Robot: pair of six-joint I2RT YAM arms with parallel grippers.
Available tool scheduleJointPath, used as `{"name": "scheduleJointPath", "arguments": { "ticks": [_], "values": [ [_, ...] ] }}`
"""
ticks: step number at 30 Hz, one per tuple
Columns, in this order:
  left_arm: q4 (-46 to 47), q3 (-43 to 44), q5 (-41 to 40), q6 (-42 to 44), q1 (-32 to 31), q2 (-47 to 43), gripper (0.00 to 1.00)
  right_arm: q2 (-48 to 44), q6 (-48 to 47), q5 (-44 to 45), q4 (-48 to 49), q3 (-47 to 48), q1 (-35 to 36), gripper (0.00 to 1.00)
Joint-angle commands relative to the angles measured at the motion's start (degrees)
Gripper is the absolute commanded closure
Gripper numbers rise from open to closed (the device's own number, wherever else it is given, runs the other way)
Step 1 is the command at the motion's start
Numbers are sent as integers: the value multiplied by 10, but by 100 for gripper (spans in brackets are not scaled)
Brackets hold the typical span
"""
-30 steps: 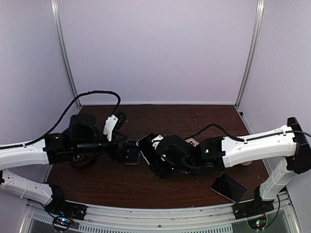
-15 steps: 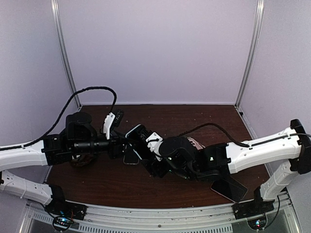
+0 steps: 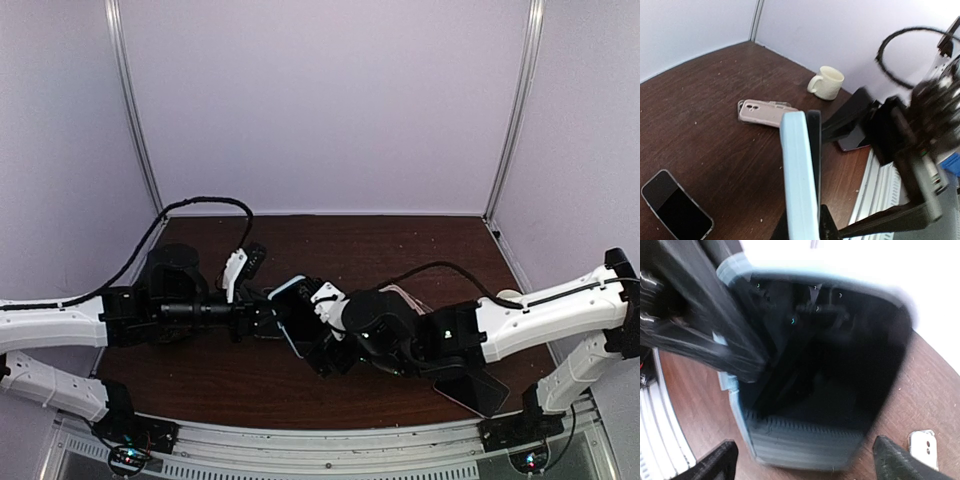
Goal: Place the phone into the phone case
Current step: Pass from the right arm to the left, then pass from the left arm to the right
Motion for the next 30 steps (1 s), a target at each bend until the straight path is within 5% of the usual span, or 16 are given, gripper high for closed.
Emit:
{"name": "scheduleJointPath", "arguments": {
  "ticks": [1,9,13,18,25,30],
  "values": [
    [22,-29,11,69,4,21,100,-79,12,-72,-9,-27,-7,0],
    [43,-37,116,134,-6,36,100,-168,3,-407,28,-101,-96,0],
    [43,-39,155,165,-28,16,100,-171,-29,-434,11,-88,-111,8],
    [30,-39,160,190,-46,-1,100,-145,-51,-437,9,-68,-111,30],
    [27,-29,171,196,-49,-5,100,-101,-45,-487,30,-55,-111,35],
    [25,-26,180,197,-52,-4,100,-83,-43,-500,34,-45,-111,54]
  ]
}}
